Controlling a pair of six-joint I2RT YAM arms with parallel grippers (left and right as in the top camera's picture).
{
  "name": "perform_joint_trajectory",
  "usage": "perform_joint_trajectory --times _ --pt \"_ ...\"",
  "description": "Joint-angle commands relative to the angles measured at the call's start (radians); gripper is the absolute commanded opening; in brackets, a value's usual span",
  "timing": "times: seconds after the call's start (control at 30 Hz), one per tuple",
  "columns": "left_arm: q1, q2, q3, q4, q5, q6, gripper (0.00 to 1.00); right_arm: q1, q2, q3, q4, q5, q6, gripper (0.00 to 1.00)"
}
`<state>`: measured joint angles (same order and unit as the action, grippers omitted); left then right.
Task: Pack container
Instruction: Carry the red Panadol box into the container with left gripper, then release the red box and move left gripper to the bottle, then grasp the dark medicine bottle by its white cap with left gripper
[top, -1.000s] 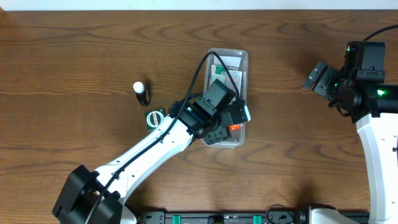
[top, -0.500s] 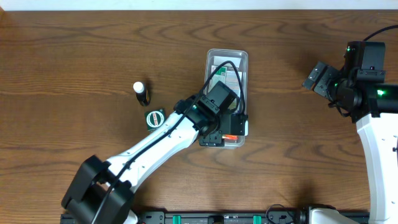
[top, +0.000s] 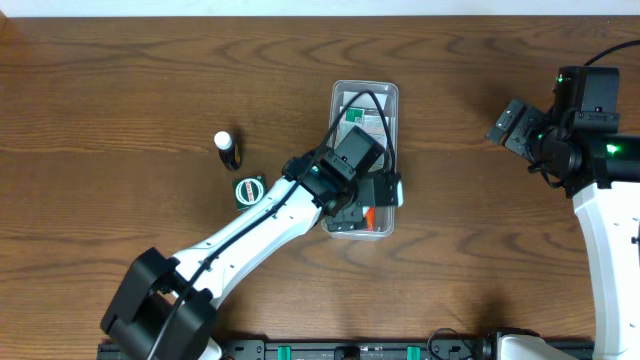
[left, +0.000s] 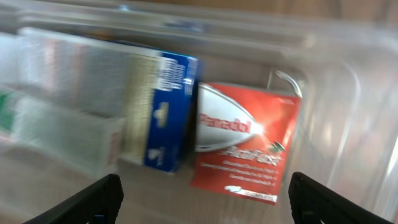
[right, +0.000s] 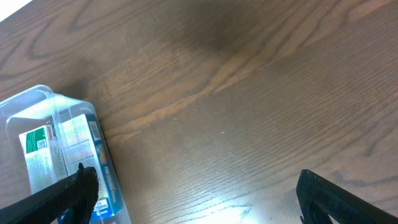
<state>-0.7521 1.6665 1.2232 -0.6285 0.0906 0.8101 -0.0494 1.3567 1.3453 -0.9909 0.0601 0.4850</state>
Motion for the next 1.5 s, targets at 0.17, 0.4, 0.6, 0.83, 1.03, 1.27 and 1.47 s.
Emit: perform_joint_trajectory --times 0.17,0.4,0.6,0.83,1.03,1.27,1.47 --pt "0.035 -0.254 0.074 -0.044 -0.044 -0.471 0.86 -0.003 0.003 0.004 -0.001 0.003 -0.015 0.99" --pt "0.2 -0.392 0.074 -0.257 -0.103 -0.687 0.96 -0.003 0.003 0.004 0.0 0.003 -0.015 0.99" --pt "0.348 -0.387 0.035 -0.365 -0.077 -0.741 0.96 -0.003 0.003 0.004 -0.001 0.003 -0.015 0.99" --pt "0.523 -0.336 -0.016 -0.337 -0.08 -1.041 0.88 -0.003 0.003 0.004 0.0 0.003 -0.015 0.99" --pt "0.61 -0.276 -0.02 -0.194 -0.08 -1.069 0.98 -0.003 0.003 0.004 0.0 0.003 -0.015 0.99" --pt "0.645 -0.148 -0.02 0.004 -0.08 -0.916 0.98 -0.003 0.003 0.004 0.0 0.003 -0.015 0.99" --pt "0.669 -0.022 -0.02 0.056 -0.084 -0.893 1.0 -0.003 0.003 0.004 -0.001 0.003 -0.015 0.99"
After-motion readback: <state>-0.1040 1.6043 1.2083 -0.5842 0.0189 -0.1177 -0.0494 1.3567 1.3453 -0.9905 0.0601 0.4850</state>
